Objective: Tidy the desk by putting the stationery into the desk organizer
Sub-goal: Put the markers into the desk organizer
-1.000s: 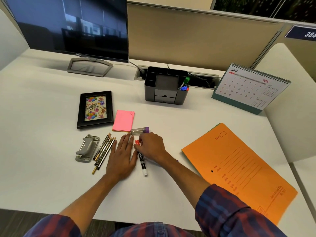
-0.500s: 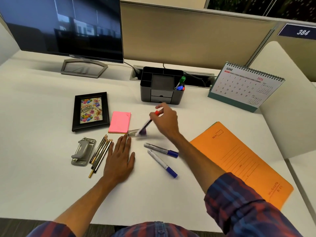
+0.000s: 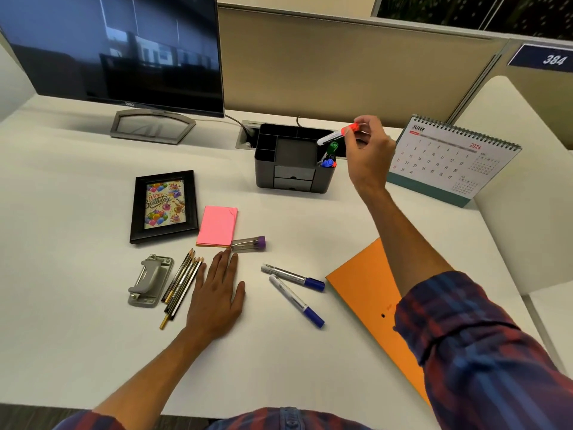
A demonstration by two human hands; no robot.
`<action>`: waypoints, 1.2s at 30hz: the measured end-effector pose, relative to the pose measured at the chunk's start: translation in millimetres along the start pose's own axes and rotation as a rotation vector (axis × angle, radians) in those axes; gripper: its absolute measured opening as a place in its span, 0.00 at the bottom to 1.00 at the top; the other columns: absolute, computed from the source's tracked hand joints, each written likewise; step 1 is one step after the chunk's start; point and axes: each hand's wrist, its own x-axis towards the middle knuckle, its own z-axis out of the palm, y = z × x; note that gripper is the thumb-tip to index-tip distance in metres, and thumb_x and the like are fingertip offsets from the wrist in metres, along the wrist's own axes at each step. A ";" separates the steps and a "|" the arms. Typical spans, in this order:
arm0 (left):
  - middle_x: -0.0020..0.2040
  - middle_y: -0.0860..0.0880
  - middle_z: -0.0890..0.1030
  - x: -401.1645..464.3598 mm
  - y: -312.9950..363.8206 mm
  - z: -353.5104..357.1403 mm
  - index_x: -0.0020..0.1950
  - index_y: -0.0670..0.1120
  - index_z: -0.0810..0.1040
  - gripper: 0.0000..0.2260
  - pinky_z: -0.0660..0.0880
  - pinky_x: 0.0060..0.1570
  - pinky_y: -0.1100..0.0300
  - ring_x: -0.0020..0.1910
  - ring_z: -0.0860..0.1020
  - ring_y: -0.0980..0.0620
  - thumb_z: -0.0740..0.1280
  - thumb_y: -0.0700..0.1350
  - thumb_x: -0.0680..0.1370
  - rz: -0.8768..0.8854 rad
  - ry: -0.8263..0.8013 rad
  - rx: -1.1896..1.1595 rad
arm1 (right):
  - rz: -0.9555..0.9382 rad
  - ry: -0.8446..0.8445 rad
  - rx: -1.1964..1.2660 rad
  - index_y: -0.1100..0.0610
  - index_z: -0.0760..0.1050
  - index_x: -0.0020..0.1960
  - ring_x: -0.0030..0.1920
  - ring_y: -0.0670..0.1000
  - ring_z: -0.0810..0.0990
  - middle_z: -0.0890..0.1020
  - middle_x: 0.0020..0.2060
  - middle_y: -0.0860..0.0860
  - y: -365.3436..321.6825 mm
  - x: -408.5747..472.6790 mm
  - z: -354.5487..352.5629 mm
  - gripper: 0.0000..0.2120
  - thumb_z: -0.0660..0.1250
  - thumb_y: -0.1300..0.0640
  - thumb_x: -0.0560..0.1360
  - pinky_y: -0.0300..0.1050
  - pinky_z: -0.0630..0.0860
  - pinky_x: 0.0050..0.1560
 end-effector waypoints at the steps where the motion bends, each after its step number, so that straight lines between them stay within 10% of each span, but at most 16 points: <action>1: 0.80 0.48 0.54 0.0 0.1 -0.2 0.80 0.46 0.53 0.29 0.46 0.76 0.49 0.79 0.51 0.51 0.48 0.55 0.80 -0.002 0.000 0.000 | -0.025 -0.008 -0.040 0.57 0.77 0.54 0.42 0.45 0.83 0.84 0.43 0.49 3.0 3.7 0.9 0.09 0.70 0.55 0.76 0.37 0.80 0.45; 21: 0.80 0.49 0.52 0.0 1.5 -1.8 0.80 0.47 0.51 0.29 0.41 0.76 0.53 0.79 0.49 0.52 0.48 0.55 0.80 -0.006 -0.001 -0.008 | -0.137 -0.403 -0.461 0.59 0.80 0.60 0.58 0.53 0.76 0.80 0.58 0.54 42.1 -14.0 30.8 0.15 0.65 0.52 0.79 0.44 0.75 0.50; 28: 0.80 0.49 0.53 0.4 0.5 -0.7 0.80 0.47 0.52 0.29 0.45 0.76 0.50 0.79 0.50 0.52 0.48 0.55 0.80 -0.007 -0.007 -0.010 | -0.191 -0.342 -0.320 0.60 0.81 0.55 0.50 0.52 0.78 0.82 0.51 0.54 39.4 -40.4 22.0 0.11 0.65 0.57 0.77 0.43 0.76 0.46; 36: 0.80 0.48 0.53 -0.1 1.1 -0.8 0.80 0.46 0.52 0.29 0.46 0.76 0.48 0.79 0.49 0.51 0.46 0.56 0.80 -0.002 -0.003 -0.012 | -0.160 -0.674 -0.250 0.56 0.82 0.50 0.45 0.51 0.80 0.83 0.49 0.50 40.1 -136.2 13.8 0.07 0.67 0.57 0.75 0.44 0.73 0.47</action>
